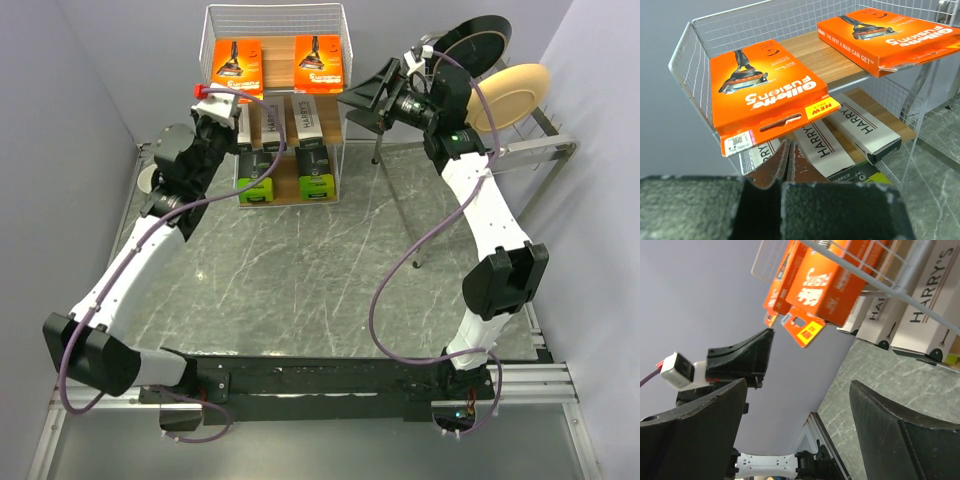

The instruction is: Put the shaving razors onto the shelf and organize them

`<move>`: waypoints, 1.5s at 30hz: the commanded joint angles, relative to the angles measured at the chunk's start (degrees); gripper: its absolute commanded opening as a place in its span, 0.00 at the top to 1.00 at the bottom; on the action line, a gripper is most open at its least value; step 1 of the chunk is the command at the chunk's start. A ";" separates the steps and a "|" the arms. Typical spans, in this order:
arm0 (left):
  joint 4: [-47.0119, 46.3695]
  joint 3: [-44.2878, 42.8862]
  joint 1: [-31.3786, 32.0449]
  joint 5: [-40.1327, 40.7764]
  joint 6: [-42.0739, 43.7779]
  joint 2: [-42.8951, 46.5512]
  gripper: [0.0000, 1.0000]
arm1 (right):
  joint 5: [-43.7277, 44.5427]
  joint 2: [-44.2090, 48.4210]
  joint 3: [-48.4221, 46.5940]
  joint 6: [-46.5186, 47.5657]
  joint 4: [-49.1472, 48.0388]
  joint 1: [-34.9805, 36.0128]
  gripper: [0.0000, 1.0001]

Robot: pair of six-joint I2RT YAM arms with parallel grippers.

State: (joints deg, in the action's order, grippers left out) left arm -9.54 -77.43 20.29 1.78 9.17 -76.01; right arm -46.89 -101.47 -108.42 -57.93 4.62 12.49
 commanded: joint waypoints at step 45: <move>9.37 2.63 -2.28 -5.91 -2.68 8.15 0.91 | 2.16 -8.48 -17.26 1.33 -6.64 4.74 0.04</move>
State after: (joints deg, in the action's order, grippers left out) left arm -2.00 -75.72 17.82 -1.72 3.95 -71.66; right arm -45.56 -108.75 -120.29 -57.56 2.07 17.67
